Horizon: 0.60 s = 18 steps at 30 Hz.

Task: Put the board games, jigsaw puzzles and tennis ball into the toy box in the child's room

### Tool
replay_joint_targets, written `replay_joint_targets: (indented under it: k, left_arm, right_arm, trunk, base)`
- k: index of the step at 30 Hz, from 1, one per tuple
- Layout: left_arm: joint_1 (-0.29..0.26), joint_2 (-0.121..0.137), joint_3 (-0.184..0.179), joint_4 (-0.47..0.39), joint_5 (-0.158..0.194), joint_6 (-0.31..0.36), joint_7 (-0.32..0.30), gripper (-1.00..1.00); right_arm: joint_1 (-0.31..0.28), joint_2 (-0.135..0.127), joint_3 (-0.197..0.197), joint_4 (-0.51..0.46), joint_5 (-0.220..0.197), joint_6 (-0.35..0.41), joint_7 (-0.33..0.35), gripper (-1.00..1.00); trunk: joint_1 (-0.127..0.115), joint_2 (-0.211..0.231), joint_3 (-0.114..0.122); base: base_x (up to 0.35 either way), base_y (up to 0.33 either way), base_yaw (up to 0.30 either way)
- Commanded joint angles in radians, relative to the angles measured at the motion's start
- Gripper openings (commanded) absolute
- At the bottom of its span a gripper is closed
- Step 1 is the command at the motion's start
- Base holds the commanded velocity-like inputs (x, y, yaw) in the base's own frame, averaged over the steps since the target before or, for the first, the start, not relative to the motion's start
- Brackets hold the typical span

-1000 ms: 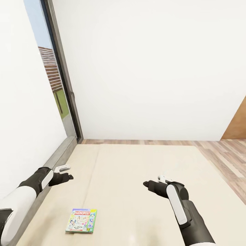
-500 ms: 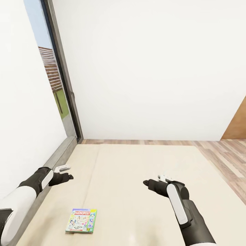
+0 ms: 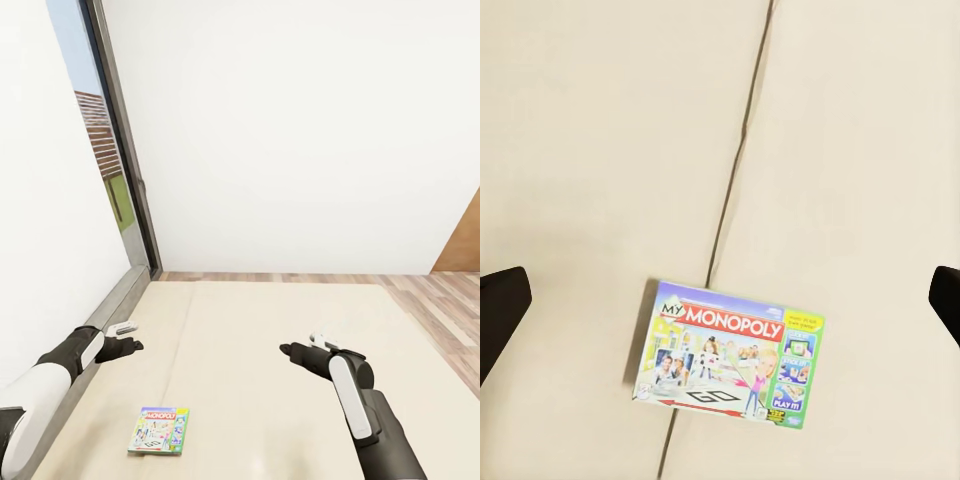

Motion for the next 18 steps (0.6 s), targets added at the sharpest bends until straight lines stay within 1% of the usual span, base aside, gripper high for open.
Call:
replay_joint_targets:
  k: [1,9,18]
  left_arm:
    - [-0.001,0.000,0.001,-0.001,0.005,0.006,0.000,1.00]
    - [-0.001,-0.001,0.001,-0.001,0.005,0.006,0.000,1.00]
    - [-0.001,-0.001,0.001,-0.001,0.005,0.006,0.000,1.00]
  right_arm:
    - [-0.001,0.001,-0.001,-0.001,-0.011,0.003,-0.009,1.00]
    - [-0.002,0.001,-0.002,0.001,-0.011,0.004,-0.009,1.00]
    - [-0.002,0.001,-0.003,0.005,-0.010,0.004,-0.010,1.00]
  trunk:
    - [0.001,-0.002,-0.002]
    - [0.001,-0.002,-0.003]
    - [0.001,-0.002,-0.014]
  base:
    - [0.000,0.000,0.000]
    - [0.000,0.000,0.000]
    - [0.000,0.000,0.000]
